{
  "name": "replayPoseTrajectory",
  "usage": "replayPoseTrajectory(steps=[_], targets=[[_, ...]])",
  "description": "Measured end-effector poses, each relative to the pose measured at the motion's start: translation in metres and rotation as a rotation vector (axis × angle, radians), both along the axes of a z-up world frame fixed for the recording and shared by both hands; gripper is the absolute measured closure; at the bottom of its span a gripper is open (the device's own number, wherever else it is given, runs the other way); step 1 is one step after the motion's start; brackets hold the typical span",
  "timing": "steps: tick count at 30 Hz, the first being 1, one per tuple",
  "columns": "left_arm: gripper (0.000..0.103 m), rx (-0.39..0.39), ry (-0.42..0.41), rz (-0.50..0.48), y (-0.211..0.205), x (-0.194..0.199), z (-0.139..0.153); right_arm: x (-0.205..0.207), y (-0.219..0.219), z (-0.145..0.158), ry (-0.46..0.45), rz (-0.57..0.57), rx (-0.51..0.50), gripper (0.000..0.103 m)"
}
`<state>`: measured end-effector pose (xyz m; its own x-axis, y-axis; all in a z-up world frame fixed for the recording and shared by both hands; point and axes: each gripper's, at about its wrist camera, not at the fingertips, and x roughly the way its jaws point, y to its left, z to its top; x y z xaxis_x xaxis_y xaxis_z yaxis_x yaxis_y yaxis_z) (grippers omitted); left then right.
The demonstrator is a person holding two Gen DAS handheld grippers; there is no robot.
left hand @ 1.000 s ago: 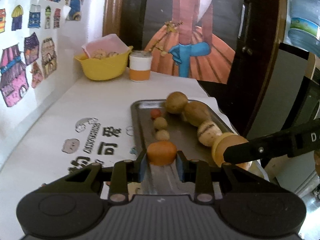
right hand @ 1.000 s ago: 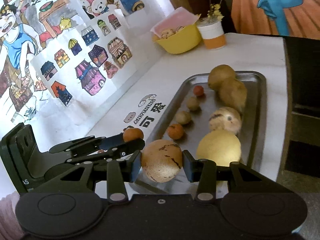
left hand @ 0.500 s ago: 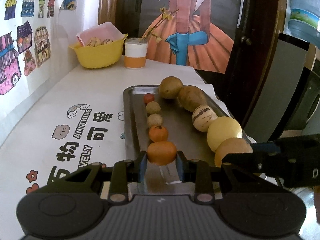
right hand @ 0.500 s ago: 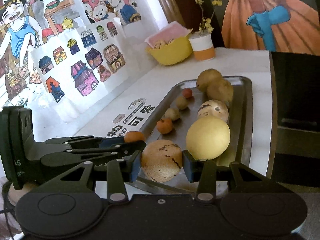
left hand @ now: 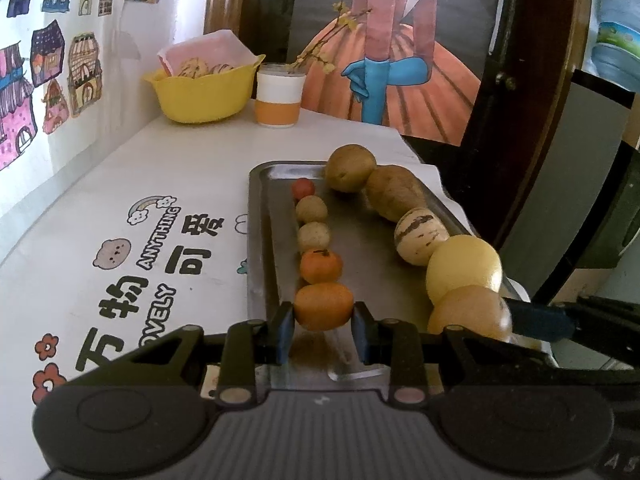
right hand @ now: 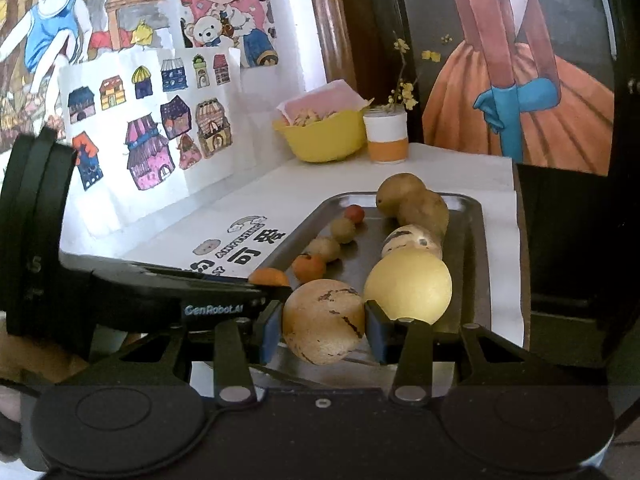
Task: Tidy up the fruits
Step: 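Carry both fruits onto the metal tray and open both tools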
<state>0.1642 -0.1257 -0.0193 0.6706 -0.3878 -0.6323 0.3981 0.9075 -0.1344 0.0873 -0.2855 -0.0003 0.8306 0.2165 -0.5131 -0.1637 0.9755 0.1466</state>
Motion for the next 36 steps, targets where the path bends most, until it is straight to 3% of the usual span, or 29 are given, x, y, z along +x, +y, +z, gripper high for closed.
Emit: replayPoseTrajectory(steps=[9, 29, 36], targets=[[0.069, -0.004, 0.01, 0.002, 0.002, 0.004, -0.003, -0.008, 0.011, -0.006, -0.028, -0.019, -0.092, 0.057], [0.068, -0.018, 0.033, -0.004, 0.0, 0.004, -0.006, -0.008, 0.011, -0.016, -0.003, -0.06, -0.096, 0.056], [0.046, -0.064, 0.019, -0.001, 0.006, -0.006, 0.001, -0.014, 0.012, -0.015, -0.011, -0.071, -0.087, 0.044]])
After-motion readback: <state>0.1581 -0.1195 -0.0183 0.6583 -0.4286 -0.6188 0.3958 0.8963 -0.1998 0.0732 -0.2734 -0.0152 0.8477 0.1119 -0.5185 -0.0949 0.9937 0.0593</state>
